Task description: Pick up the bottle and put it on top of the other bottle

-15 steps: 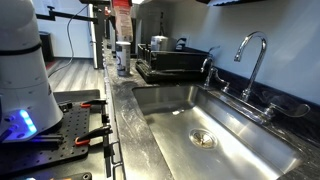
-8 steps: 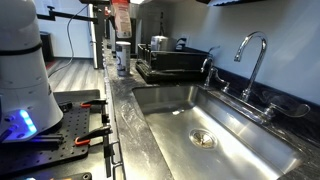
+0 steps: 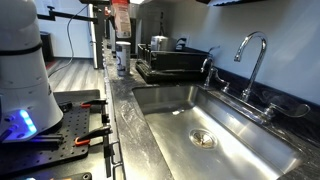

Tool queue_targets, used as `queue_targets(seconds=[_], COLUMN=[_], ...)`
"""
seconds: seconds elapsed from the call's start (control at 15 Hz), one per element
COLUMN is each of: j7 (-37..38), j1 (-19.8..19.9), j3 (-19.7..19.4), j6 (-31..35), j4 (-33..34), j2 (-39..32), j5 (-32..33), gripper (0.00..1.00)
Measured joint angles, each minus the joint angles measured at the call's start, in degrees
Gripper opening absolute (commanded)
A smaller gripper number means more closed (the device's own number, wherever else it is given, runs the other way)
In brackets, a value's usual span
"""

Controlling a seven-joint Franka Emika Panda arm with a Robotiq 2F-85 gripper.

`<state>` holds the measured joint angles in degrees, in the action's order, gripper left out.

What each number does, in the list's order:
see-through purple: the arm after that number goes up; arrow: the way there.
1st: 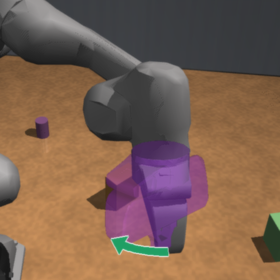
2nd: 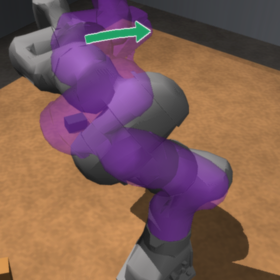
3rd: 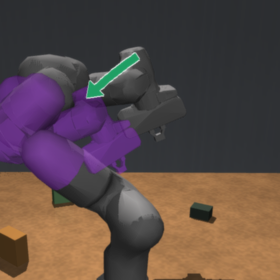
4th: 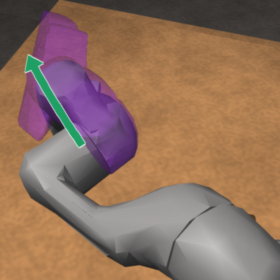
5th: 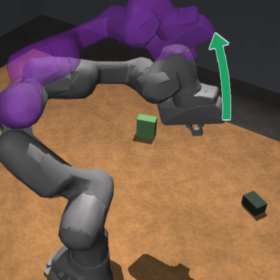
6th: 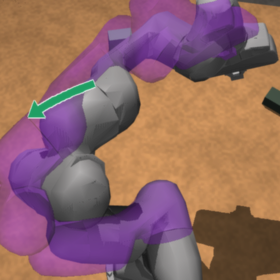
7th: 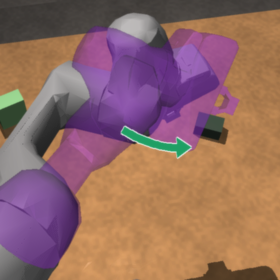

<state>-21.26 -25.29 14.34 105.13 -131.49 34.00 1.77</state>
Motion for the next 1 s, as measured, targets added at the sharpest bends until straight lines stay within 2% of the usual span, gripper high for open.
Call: queue_targets(seconds=[0.33,1.0], j7=[0.03,0.06], j1=[0.00,-0.85], j3=[0.29,2.15], j6=[0.48,7.35], j4=[-0.07,0.39], j2=[-0.46,-4.17], j5=[0.01,-0.71], gripper=[0.56,0.56])
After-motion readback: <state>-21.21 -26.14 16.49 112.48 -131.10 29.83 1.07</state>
